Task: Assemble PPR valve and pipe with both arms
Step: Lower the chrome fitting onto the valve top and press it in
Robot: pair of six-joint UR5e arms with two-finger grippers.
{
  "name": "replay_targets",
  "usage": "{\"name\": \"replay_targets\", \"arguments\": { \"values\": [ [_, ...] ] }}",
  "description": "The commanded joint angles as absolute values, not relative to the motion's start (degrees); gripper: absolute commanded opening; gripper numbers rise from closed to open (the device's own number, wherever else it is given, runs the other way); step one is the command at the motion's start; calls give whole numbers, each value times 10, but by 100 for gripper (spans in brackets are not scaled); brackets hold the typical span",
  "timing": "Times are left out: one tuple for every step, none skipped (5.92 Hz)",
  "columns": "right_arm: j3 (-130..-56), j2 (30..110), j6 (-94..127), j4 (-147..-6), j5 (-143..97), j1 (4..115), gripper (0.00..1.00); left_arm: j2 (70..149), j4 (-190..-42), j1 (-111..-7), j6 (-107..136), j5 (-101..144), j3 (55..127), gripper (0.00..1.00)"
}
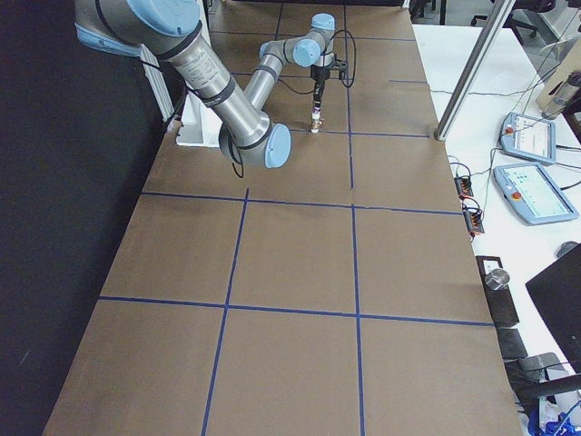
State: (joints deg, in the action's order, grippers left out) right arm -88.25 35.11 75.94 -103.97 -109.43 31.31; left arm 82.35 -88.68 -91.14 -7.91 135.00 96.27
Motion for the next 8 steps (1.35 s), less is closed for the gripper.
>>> {"name": "replay_targets", "arguments": {
  "values": [
    [-882,352,759,-1040,-1093,313,0,824,-887,-911,-79,1350,963,100],
    [-877,349,759,-1040,-1074,302,0,824,-887,-911,-79,1350,963,100],
    [-877,350,757,-1039,-1071,301,0,824,-887,-911,-79,1350,962,100],
    [-877,351,757,-1040,-1071,301,0,824,-887,-911,-79,1350,962,100],
    [-876,351,755,-1040,-1071,301,0,824,-887,-911,-79,1350,962,100],
    [-875,352,754,-1039,-1071,301,0,824,-887,-911,-79,1351,964,100],
    [-875,352,753,-1039,-1071,301,0,824,-887,-911,-79,1350,964,100],
    [-875,352,753,-1039,-1071,301,0,824,-887,-911,-79,1350,964,100]
  ]
}}
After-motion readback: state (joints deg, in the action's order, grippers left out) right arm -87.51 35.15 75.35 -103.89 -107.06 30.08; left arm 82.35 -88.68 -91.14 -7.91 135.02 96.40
